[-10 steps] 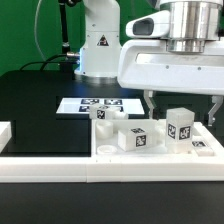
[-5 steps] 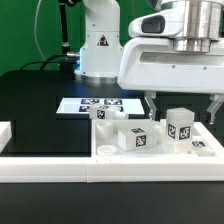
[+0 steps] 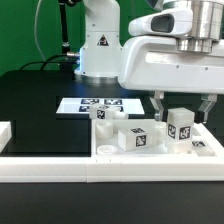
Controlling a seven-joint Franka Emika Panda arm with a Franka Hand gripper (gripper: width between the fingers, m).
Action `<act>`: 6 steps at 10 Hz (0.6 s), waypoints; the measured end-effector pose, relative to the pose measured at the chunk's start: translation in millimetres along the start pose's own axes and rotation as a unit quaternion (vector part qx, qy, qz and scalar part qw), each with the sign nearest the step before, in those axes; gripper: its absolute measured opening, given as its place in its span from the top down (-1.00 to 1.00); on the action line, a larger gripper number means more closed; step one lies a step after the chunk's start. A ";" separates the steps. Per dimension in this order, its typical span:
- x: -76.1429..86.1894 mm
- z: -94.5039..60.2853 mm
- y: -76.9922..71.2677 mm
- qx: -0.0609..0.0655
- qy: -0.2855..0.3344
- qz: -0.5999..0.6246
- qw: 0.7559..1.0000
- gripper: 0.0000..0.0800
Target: Assemble one leg
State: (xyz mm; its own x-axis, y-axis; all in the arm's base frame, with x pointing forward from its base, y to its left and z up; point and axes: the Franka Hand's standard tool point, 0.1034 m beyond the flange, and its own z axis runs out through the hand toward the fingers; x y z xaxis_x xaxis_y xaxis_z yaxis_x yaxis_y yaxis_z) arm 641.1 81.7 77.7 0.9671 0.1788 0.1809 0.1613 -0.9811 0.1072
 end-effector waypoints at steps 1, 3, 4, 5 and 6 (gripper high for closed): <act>1.0 -0.9 -0.3 0.000 0.001 0.005 1.000 0.07; 1.1 -0.9 0.1 0.000 0.002 0.022 1.000 0.26; 1.0 -0.8 0.4 0.000 0.001 0.044 0.999 0.26; 1.0 -0.8 0.4 0.001 0.001 0.088 0.996 0.26; 0.5 -0.7 1.0 0.002 0.000 0.124 0.992 0.26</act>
Offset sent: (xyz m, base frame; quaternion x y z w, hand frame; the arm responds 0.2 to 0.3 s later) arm 0.0000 0.0000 0.0000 0.0000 0.0000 0.0650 0.9979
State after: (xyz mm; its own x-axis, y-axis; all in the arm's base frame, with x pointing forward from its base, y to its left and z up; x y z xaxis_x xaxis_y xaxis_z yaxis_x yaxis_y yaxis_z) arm 641.6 80.9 78.5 0.9771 -0.0679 0.2017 -0.0806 -0.9952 0.0558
